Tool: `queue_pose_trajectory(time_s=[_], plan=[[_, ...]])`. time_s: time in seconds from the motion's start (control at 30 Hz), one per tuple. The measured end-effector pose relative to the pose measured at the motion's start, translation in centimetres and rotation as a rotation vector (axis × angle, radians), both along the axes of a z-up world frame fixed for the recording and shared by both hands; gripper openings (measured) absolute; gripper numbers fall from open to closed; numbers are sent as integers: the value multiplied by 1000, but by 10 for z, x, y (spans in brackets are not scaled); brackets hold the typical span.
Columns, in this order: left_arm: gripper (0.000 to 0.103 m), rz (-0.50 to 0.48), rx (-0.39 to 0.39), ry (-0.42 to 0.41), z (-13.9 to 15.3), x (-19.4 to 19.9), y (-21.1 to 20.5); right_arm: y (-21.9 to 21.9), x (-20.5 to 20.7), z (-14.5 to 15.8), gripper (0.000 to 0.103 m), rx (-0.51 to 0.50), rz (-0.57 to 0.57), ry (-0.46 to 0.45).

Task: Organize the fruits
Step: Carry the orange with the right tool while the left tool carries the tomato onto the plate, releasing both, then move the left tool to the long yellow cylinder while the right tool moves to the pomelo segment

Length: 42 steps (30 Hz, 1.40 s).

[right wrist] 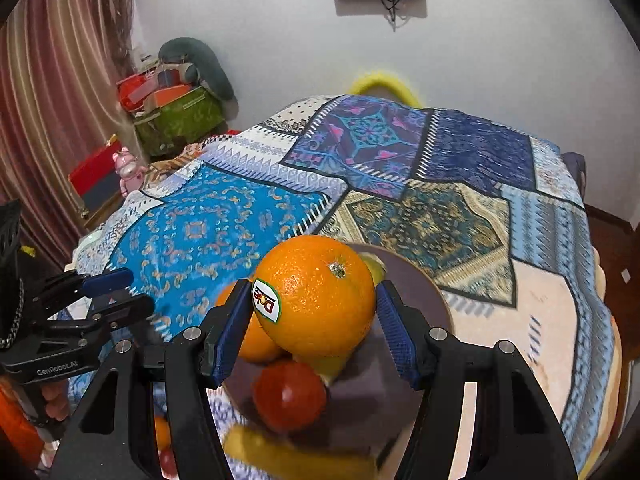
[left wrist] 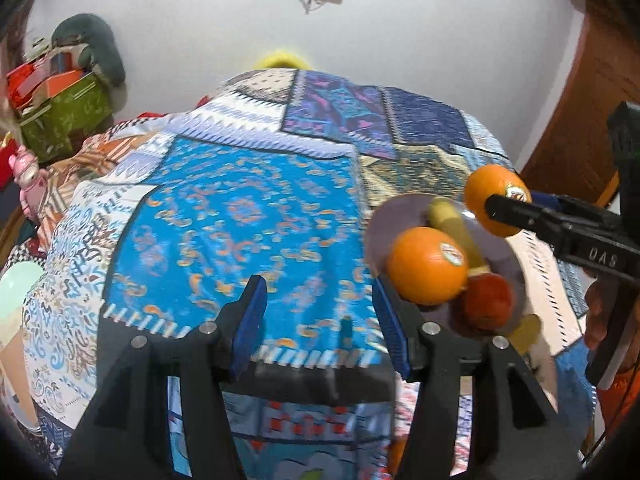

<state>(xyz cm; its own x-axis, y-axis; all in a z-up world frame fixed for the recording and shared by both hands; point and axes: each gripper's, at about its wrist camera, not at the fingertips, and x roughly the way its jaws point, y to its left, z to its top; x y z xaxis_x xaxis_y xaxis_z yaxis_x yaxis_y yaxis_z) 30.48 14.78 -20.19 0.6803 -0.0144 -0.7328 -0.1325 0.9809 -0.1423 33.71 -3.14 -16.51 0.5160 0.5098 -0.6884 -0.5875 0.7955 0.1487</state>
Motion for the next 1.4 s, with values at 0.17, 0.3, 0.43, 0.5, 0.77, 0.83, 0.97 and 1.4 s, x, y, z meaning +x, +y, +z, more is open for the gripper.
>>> queue_pose_trajectory(time_s=[0.17,0.3,0.43,0.5,0.77,0.83,0.97,1.4], plan=[[55,30,-28,8,-11,8,18,18,22,-10,59,-40,6,12],[55,28,-31,11,-16,13,18,27,35,-24,59,-56,9,55],[55,14,-18,8,-17,15,13,33,38,-27,60,-68,21,51],[55,10,-20,7,-17,15,11,38,37,-28,60,-88,38,53],[55,-1,-12,11,-17,12,3,46,33,-31,64,-114,69,71],[55,-4,-14,11,-16,10,0,45,34,-31,68,-92,73,98],[55,-17,-5,2,-9,5,-7,41,25,-27,68,-103,70,73],[61,-91,6,-24,24,-29,-47,-23,-45,22,72,-75,-1,-51]])
